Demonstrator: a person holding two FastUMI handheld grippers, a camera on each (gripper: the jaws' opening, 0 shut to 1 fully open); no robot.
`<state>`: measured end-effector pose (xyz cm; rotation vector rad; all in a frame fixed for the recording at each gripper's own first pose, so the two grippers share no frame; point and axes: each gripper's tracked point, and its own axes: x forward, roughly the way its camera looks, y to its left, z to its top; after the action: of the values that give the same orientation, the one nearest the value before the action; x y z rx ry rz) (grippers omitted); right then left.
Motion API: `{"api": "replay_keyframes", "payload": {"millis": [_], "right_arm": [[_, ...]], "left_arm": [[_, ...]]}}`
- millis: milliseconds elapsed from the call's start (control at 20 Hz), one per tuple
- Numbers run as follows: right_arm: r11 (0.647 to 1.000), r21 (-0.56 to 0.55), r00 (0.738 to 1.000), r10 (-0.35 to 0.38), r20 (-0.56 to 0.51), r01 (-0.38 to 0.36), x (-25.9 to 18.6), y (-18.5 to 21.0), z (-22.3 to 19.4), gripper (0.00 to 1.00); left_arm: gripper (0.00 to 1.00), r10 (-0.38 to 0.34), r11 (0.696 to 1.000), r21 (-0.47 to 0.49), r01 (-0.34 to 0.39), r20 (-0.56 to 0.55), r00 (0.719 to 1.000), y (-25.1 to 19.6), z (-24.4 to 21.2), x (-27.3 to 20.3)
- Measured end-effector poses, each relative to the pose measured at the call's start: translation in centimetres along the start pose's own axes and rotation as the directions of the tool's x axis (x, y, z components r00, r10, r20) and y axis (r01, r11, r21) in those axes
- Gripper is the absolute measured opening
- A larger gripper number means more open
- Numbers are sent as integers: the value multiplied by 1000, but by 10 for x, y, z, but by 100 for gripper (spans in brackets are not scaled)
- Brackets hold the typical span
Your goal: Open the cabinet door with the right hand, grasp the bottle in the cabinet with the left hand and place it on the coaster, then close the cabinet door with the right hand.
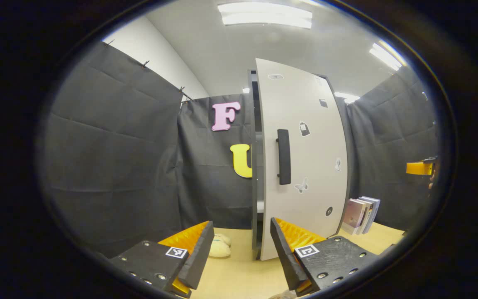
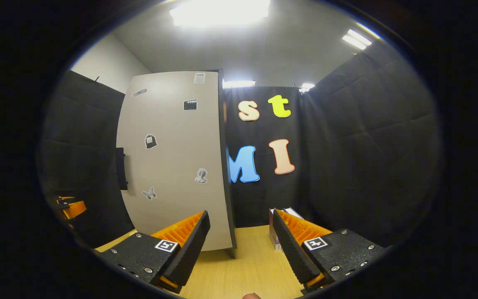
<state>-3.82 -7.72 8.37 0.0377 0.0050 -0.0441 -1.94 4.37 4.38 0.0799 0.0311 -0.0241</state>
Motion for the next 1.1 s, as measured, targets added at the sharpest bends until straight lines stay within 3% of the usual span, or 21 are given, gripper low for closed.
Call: {"api": "replay_keyframes", "payload": {"millis": [300,600,850,900,950,1100], "right_arm": [[1000,-7,1000,0,5,0,1,-17,0,94],[1000,-2,1000,7,18,-7,1,-11,4,94],[1000,-8,1000,2,11,-2,-1,-8,0,94],[1000,-9,1000,-1,8,1,-2,-7,-1,94],[1000,-9,1000,-2,3,2,-1,-7,-4,94],[1000,-11,1000,-2,-5,2,-1,-3,-5,94]], "left_arm": [[78,13,1000,11,-13,9,1000,-14,8,4],[82,31,999,28,-31,18,999,-9,11,1],[78,48,999,21,-49,24,999,2,11,-3],[82,51,998,20,-51,21,998,4,10,-3],[75,54,998,19,-54,17,998,7,8,-4],[78,60,998,16,-60,16,998,11,7,-3]]}}
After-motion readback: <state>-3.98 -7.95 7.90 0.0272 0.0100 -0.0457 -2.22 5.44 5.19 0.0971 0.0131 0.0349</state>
